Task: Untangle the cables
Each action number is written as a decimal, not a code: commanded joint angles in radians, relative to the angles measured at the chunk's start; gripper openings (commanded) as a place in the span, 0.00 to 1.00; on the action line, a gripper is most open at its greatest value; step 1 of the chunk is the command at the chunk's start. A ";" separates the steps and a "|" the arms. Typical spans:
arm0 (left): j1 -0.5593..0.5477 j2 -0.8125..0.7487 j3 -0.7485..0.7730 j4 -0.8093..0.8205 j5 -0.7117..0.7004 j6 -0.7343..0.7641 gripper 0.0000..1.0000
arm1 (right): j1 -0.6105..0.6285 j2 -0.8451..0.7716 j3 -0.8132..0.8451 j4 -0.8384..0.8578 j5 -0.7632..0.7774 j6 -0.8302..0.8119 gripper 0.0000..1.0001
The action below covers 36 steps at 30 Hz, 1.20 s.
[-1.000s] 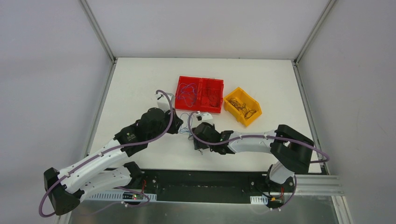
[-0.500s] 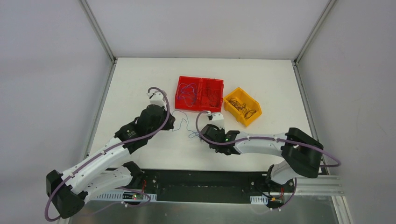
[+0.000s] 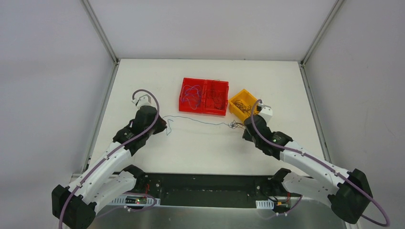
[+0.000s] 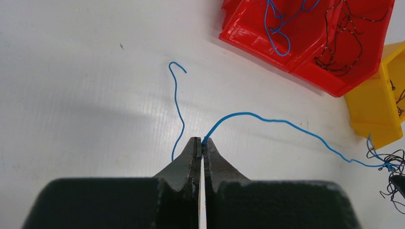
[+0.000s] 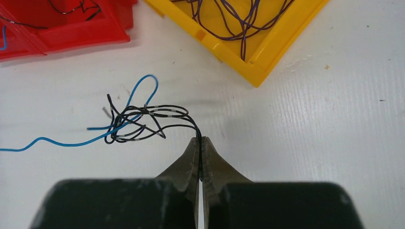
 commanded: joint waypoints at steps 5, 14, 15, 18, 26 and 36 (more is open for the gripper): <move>0.008 -0.003 0.016 -0.007 0.034 -0.027 0.00 | -0.014 -0.018 -0.002 0.021 -0.156 -0.052 0.00; 0.008 0.008 0.035 -0.007 0.045 -0.008 0.00 | -0.011 0.070 0.038 0.092 -0.318 -0.088 0.00; 0.007 0.009 0.037 -0.007 0.046 -0.005 0.00 | -0.010 0.083 0.044 0.094 -0.325 -0.091 0.00; 0.008 0.008 0.038 -0.008 0.043 0.007 0.00 | -0.008 0.119 0.069 0.080 -0.298 -0.084 0.00; 0.036 -0.050 0.016 -0.129 -0.237 -0.173 0.00 | -0.112 0.080 0.093 -0.111 -0.032 0.076 0.00; 0.106 -0.113 0.026 -0.380 -0.476 -0.447 0.00 | -0.355 -0.064 0.067 -0.142 -0.140 0.047 0.00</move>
